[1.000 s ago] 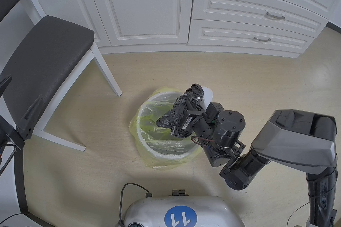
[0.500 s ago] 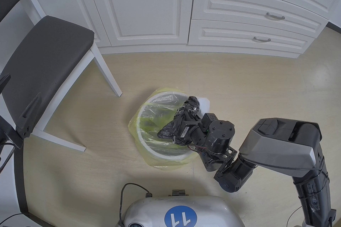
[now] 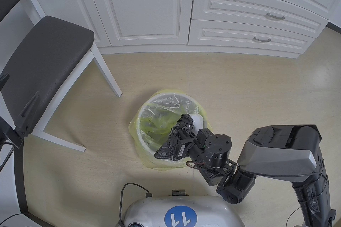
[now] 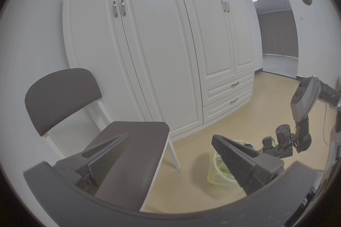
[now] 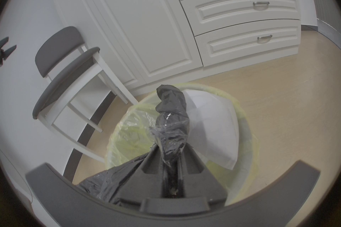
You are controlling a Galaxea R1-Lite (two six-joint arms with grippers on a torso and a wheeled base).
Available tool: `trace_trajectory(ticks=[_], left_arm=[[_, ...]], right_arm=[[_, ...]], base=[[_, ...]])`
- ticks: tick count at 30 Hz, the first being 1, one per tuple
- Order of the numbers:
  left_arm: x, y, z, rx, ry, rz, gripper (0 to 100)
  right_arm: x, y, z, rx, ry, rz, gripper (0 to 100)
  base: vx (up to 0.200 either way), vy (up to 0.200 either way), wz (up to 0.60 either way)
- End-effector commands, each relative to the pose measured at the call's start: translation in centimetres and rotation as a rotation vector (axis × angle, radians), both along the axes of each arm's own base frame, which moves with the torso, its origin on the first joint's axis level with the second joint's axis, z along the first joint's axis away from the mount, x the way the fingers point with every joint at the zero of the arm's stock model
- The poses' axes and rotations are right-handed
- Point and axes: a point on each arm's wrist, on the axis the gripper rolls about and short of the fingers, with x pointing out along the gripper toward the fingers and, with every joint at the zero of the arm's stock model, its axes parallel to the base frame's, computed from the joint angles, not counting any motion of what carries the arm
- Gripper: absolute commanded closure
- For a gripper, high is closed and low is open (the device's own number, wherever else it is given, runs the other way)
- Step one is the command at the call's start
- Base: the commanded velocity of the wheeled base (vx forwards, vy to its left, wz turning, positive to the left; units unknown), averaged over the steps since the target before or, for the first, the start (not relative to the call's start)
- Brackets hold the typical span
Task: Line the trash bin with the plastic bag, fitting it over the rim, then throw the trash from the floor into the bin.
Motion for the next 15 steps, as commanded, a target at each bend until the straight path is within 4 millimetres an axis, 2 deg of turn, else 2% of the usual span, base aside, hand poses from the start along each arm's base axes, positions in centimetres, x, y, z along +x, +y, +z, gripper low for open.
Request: trace_trajectory(ticks=[1,8,12,15], left_arm=[[0.0,0.0,0.1,-0.002,-0.003,0.001,0],[0.0,0.0,0.2,-0.006,-0.007,0.000,0],[0.0,0.0,0.2,-0.006,-0.007,0.000,0],[0.0,0.0,0.2,-0.006,-0.007,0.000,0]], right_arm=[[-0.6,-0.2,0.3,-0.001,-0.004,0.011,100],[-0.7,-0.2,1.2,0.013,-0.018,0.011,100],[0.0,0.1,-0.9,-0.008,0.004,0.005,100],[0.7,0.4,-1.5,-0.003,-0.003,-0.001,100]], base=[[0.000,0.000,0.00],[0.000,0.000,0.00],[0.000,0.000,0.00],[0.000,0.000,0.00]])
